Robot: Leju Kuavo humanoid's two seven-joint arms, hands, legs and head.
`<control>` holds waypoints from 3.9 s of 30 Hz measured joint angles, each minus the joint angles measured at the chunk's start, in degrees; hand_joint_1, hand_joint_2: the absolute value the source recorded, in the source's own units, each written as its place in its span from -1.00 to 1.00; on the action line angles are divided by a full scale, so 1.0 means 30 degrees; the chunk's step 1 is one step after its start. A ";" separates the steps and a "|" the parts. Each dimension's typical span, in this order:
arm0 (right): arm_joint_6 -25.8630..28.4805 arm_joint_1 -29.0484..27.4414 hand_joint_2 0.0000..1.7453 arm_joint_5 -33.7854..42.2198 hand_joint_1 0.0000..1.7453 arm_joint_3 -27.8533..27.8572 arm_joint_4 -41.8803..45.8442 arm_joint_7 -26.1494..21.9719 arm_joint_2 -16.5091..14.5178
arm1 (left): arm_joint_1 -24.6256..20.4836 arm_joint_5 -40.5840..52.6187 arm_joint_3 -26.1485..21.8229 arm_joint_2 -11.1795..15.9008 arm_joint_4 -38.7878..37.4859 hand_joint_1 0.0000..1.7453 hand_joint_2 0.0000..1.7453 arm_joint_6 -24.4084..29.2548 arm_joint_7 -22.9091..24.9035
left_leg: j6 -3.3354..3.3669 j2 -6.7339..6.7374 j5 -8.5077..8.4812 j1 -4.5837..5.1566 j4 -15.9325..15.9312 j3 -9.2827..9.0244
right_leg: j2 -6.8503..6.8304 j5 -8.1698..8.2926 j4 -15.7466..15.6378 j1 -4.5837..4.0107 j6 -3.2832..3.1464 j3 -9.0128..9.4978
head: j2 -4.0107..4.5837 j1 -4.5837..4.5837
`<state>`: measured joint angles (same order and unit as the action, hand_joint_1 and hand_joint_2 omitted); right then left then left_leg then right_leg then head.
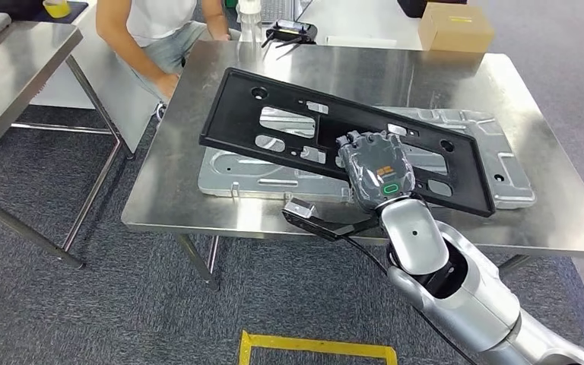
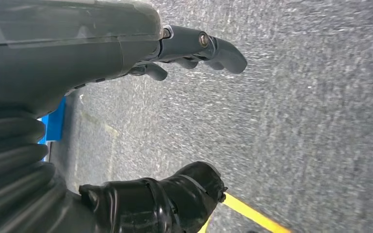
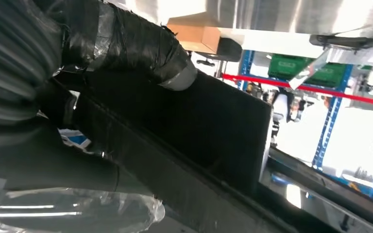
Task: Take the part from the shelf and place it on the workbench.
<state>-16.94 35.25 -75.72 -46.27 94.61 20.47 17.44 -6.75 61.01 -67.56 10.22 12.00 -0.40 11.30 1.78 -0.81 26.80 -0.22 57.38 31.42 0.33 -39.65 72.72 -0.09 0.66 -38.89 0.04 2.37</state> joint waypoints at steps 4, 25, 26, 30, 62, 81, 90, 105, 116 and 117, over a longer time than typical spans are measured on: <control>-0.0006 -0.0201 1.00 0.0055 1.00 -0.0011 -0.0153 -0.0005 0.0007 | 0.0066 -0.0011 0.0005 -0.0086 -0.0027 -1.00 1.00 -0.0006 0.0000 | -0.0140 -0.0159 0.1327 0.0089 -0.0051 -0.1397 | 0.0070 0.5154 -0.4049 -0.0439 -0.0589 -0.0494 | -0.0002 -0.0012; 0.0136 -0.0393 -1.00 0.0721 -1.00 -0.0029 -0.0281 -0.0046 -0.0084 | -0.0035 -0.0752 0.0018 0.0191 -0.0042 -1.00 -1.00 0.0069 -0.0288 | -0.0561 -0.0068 -0.1765 0.0387 0.0072 0.2122 | 0.0434 0.3775 -0.4768 -0.0256 -0.0960 0.2733 | 0.0000 0.0022; 0.0149 -0.0381 -1.00 0.0731 -1.00 -0.0029 -0.0281 -0.0025 -0.0086 | -0.0069 -0.0805 0.0018 0.0191 -0.0044 -1.00 -1.00 0.0111 -0.0419 | -0.0533 -0.0079 -0.1747 0.0395 0.0073 0.2130 | 0.0424 0.3747 -0.4836 -0.0228 -0.0958 0.2760 | 0.0000 0.0025; 0.0227 -0.0384 -1.00 0.0829 -1.00 -0.0029 -0.0292 0.0000 -0.0109 | -0.0125 -0.0741 0.0020 0.0391 -0.0042 -1.00 -1.00 -0.0375 -0.0576 | -0.0412 -0.0079 -0.1624 0.0373 0.0067 0.2127 | 0.0419 0.3697 -0.5025 -0.0260 -0.0928 0.2854 | 0.0000 0.0020; 0.0974 -0.0138 -1.00 0.1756 -1.00 -0.0051 -0.1538 -0.0661 -0.0386 | -0.0296 -0.1118 0.0016 0.1300 -0.0022 -1.00 -1.00 -0.0581 0.1193 | -0.0881 0.0160 0.0914 -0.0226 0.4488 0.2734 | 0.0101 0.4736 -0.4508 -0.0120 -0.0920 0.1440 | 0.0000 0.0138; 0.3793 -0.0814 -1.00 0.1453 -1.00 0.0486 -0.1370 -0.0273 -0.0563 | -0.0412 -0.0924 0.0020 0.1360 -0.0013 -1.00 -1.00 0.0047 0.1313 | -0.0284 0.0411 -0.1495 -0.0003 0.0214 0.1984 | -0.0045 0.3504 -0.4111 0.0358 0.0315 0.2804 | 0.0000 -0.0098; 0.5585 -0.1885 -1.00 0.1887 -1.00 0.1798 -0.0843 -0.0942 -0.1040 | -0.0259 -0.0652 0.0040 0.1475 -0.0007 -1.00 -1.00 0.0424 0.1198 | -0.1138 0.0342 0.1313 -0.0122 0.4566 0.3645 | -0.0097 0.4492 -0.4702 0.0315 -0.0659 0.1852 | 0.0000 0.0108; 0.6783 -0.4927 1.00 0.4712 -1.00 0.3428 0.0838 -0.2403 -0.1904 | -0.0322 0.0004 0.0612 0.2244 0.0364 -1.00 -1.00 0.1907 0.0177 | 0.0142 0.0308 -0.0831 0.0102 -0.0492 0.0547 | -0.0043 0.2031 -0.0929 0.0263 0.0122 0.0188 | 0.0000 0.0046; 0.6562 -0.8013 1.00 0.5268 -1.00 0.5082 0.3137 -0.1973 -0.1927 | -0.0125 0.0073 0.0976 0.2369 0.0832 -1.00 1.00 0.2324 -0.0397 | -0.0919 0.0316 -0.1410 -0.0135 0.0986 0.2579 | -0.0034 0.3589 -0.3920 0.0410 -0.0225 0.2197 | -0.0002 0.0139; 0.6458 -0.8163 1.00 0.5536 -1.00 0.5166 0.3197 -0.1954 -0.1923 | -0.0083 -0.0011 0.0976 0.2344 0.0838 -1.00 1.00 0.2277 -0.0346 | -0.1021 0.0317 -0.0815 -0.0165 0.1299 0.2760 | -0.0050 0.3871 -0.3995 0.0439 -0.0398 0.1944 | 0.0000 0.0161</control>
<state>2.44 10.76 -59.11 -30.77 104.20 14.61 11.67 -7.00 60.98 -64.63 17.25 14.51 6.43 10.26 -1.28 0.14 24.35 -0.71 61.28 39.70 0.19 -28.04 60.73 1.22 -0.53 -33.06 0.04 2.85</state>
